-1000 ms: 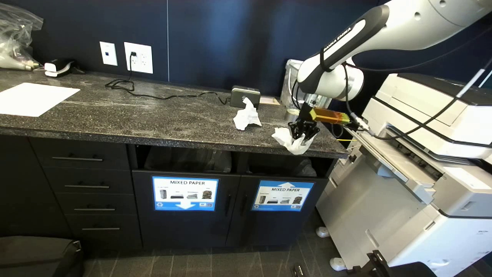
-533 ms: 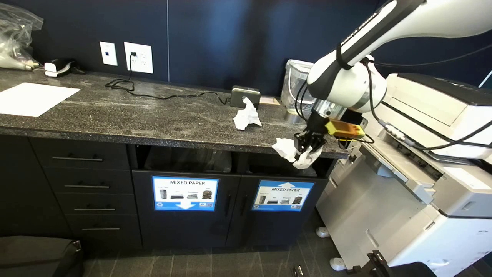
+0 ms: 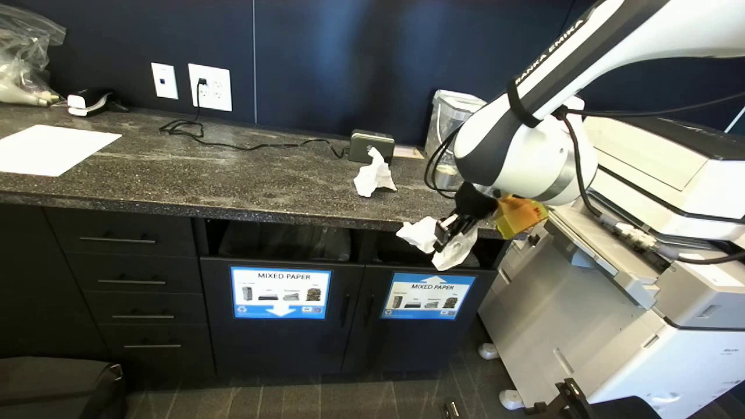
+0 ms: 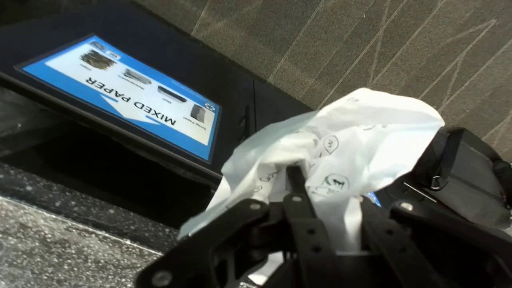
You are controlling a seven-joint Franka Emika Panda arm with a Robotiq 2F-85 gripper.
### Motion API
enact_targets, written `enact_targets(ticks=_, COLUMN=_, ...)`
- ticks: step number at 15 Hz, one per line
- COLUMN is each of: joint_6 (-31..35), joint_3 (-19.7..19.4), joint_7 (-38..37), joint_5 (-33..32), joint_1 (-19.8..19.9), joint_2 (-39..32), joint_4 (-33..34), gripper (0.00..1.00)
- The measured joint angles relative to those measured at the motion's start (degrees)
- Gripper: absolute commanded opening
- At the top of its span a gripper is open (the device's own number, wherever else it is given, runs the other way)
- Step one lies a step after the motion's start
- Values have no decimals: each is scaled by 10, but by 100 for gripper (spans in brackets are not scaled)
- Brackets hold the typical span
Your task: Put the tissues inside the rubbish bin.
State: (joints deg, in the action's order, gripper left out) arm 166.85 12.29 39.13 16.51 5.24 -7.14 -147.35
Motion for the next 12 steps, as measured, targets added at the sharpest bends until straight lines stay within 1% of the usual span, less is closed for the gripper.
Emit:
enact_targets(ticks=4, joint_6=106, joint_3=48, joint_7=30, joint_5=46, joint_1=-8, joint_2=-5, joint_4=-29, gripper=17)
enact_targets(ticks=6, joint_6=164, joint_3=84, joint_7=42, joint_5=83, joint_1=-2, joint_2=-13, joint_4=-36, gripper=17)
enact_targets(ticks=7, joint_6=192, joint_3=107, joint_7=44, joint_5=96, joint_1=6, joint_2=-21, joint_4=-37, gripper=16)
enact_targets(ticks=9, joint_6=247, joint_3=157, joint_7=42, joint_5=99, joint_1=33, joint_2=-45, joint_4=-37, gripper=17)
enact_targets(ticks=11, joint_6=310, joint_3=201, joint_7=37, joint_5=75, joint_1=70, joint_2=-81, joint_4=-39, gripper=16)
enact_targets(ticks=12, joint_6=348, joint_3=215, joint_7=34, joint_5=51, joint_1=89, joint_2=-103, joint_4=-43, gripper=16)
